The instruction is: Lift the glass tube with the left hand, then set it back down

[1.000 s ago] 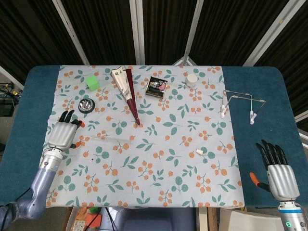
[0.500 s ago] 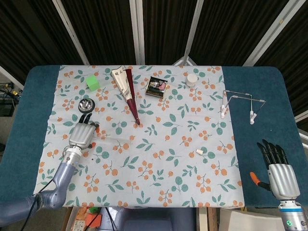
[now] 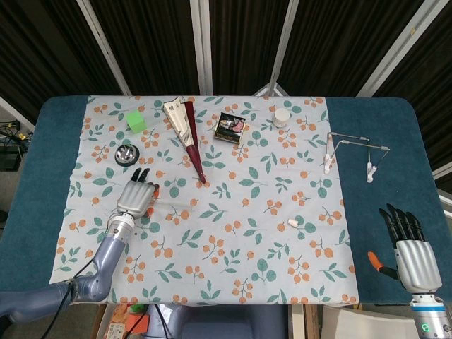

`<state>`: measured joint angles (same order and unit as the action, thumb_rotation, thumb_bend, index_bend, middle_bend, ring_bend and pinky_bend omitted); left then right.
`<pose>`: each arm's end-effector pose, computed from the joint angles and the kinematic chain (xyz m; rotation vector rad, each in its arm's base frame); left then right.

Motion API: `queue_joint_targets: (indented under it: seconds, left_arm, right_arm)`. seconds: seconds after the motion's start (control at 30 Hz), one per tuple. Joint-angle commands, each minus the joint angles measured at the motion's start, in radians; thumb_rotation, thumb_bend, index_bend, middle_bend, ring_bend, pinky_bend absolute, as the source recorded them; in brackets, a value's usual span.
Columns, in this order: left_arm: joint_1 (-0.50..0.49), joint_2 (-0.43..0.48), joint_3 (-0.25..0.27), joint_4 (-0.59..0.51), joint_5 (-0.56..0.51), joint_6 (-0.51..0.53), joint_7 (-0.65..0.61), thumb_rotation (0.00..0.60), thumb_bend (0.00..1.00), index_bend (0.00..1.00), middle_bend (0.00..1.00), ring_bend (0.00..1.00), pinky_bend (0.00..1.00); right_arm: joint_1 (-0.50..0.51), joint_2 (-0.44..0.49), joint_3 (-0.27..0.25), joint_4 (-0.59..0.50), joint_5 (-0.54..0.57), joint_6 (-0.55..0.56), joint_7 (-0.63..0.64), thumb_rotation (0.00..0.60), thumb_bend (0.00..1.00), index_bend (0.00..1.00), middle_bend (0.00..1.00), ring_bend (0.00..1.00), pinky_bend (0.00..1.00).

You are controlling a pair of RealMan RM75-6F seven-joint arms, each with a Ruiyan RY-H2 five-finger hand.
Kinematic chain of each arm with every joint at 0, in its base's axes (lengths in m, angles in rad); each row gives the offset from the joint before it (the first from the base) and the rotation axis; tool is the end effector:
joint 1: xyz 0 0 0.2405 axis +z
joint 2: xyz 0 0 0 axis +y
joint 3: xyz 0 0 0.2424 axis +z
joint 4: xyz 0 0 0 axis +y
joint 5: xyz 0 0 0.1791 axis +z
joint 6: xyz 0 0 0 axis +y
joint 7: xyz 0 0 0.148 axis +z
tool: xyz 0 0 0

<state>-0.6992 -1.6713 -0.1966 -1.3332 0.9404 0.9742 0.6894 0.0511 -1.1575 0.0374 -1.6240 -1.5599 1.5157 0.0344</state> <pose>-0.1762 0.3356 -0.0100 -1.8042 -0.8169 -0.6145 -0.2789 -0.1691 0.1684 1.3789 -0.9524 0.9887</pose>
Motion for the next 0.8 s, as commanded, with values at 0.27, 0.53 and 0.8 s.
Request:
queue_joint_targets:
  seconds: [0.27, 0.53, 0.8]
  left_arm:
    - [-0.018, -0.010, 0.006, 0.019, -0.020, 0.004, 0.003, 0.600, 0.38, 0.52, 0.54, 0.09, 0.00]
    - [-0.027, -0.002, 0.014, 0.025, -0.041, 0.000, 0.013, 0.600, 0.38, 0.51, 0.53, 0.09, 0.00]
    - [-0.033, -0.011, 0.024, 0.029, -0.053, 0.001, 0.015, 0.600, 0.39, 0.50, 0.52, 0.09, 0.00]
  right_arm:
    - [-0.001, -0.002, 0.002, 0.000, 0.004, 0.001, 0.003, 0.600, 0.31, 0.00, 0.00, 0.00, 0.00]
    - [-0.001, -0.004, 0.002, -0.002, 0.002, 0.003, 0.004, 0.600, 0.31, 0.00, 0.00, 0.00, 0.00]
    - [-0.002, -0.007, 0.001, -0.004, -0.002, 0.006, 0.006, 0.600, 0.31, 0.00, 0.00, 0.00, 0.00]
